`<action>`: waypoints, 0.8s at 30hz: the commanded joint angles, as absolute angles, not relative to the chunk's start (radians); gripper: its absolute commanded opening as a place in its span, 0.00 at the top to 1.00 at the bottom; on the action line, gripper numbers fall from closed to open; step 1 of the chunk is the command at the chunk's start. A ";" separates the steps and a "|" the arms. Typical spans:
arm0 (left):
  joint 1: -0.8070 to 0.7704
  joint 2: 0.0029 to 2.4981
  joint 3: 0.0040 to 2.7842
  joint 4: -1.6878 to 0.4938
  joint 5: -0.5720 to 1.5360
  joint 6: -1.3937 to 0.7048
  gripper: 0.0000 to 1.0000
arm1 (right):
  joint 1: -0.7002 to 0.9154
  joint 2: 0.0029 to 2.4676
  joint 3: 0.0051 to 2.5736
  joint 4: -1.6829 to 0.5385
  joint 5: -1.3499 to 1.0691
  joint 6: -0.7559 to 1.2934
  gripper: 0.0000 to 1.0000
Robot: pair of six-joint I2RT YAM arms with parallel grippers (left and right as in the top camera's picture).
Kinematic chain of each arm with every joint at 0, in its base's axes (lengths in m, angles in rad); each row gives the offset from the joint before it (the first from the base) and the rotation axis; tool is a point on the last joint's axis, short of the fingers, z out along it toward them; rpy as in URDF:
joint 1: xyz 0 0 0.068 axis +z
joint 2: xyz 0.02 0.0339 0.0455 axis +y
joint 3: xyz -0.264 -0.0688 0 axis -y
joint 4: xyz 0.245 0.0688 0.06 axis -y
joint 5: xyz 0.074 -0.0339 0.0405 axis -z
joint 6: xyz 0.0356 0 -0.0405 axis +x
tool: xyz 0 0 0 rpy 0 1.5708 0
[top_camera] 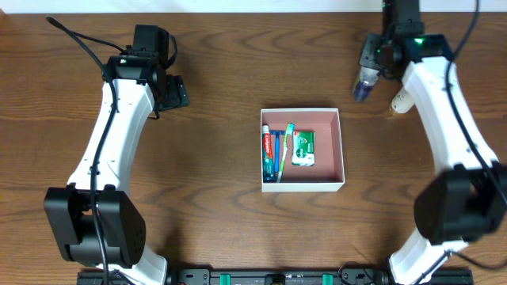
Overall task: Pack container
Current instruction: 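Lift the spray bottle and carry it over the box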
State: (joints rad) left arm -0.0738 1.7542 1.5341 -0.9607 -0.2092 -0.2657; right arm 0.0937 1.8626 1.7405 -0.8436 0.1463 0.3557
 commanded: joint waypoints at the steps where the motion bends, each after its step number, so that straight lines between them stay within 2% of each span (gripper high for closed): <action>1: -0.070 1.745 1.553 -0.961 -0.210 -0.275 0.02 | 0.086 1.732 1.800 -0.867 0.123 0.351 0.94; 15: -0.070 1.745 1.553 -0.961 -0.210 -0.275 0.02 | 0.147 1.467 1.800 -1.134 0.035 0.351 0.93; 24: -0.070 1.745 1.553 -0.961 -0.210 -0.275 0.02 | 0.232 1.448 1.798 -1.258 -0.027 0.352 0.93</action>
State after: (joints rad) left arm -0.0738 1.7542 1.5341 -0.9611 -0.2092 -0.2657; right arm 0.2073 1.4597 1.7683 -1.2640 -0.0044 0.3557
